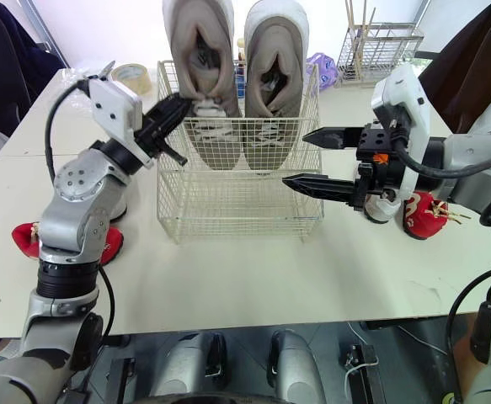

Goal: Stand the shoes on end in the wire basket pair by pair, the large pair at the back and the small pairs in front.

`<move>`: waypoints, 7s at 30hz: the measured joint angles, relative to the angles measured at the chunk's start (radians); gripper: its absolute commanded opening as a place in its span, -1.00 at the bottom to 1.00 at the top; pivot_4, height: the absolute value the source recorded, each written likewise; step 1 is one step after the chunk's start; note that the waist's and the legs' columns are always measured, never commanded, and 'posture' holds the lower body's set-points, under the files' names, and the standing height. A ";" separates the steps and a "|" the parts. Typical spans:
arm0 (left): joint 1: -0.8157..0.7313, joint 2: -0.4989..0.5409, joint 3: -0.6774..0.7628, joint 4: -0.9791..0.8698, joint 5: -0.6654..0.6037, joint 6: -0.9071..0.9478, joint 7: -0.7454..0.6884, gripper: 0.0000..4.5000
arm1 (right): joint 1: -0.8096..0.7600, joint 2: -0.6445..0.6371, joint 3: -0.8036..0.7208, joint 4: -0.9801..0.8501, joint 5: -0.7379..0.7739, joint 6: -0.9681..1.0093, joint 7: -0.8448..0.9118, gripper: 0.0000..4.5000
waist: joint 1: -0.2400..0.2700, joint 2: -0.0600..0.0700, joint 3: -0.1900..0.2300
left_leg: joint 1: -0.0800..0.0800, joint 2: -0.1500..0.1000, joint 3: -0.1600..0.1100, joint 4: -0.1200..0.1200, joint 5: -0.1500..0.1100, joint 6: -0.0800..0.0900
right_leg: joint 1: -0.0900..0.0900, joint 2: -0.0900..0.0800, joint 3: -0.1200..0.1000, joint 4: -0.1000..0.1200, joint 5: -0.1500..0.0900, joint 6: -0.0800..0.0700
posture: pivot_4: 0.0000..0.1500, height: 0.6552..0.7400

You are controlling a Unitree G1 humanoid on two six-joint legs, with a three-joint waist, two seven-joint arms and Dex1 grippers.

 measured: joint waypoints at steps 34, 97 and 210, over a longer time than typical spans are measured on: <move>0.338 0.053 0.114 -0.613 -0.992 0.555 0.112 0.99 | 0.383 0.333 -0.215 0.050 -0.552 -0.385 -0.624 1.00 | 0.031 0.001 -0.006 | 0.001 -0.002 -0.007 0.000 0.000 -0.001 | 0.007 -0.001 -0.002 -0.002 -0.002 0.003 | 1.00 1.00; 0.597 -0.009 -0.292 -0.662 -0.536 0.342 0.220 1.00 | 0.390 0.665 -0.115 0.328 -0.697 -0.299 -0.903 0.41 | -0.007 0.027 -0.016 | 0.001 -0.001 -0.002 -0.005 -0.004 0.006 | 0.000 0.004 0.006 -0.005 -0.003 0.000 | 1.00 1.00; 0.358 0.126 0.202 -0.474 -1.533 0.148 0.297 -0.65 | -0.130 0.558 0.060 0.195 0.707 -0.098 -0.476 0.96 | -0.024 0.016 -0.007 | 0.005 -0.002 -0.005 -0.014 0.000 -0.002 | 0.002 0.004 0.004 -0.004 -0.002 -0.002 | 1.00 1.00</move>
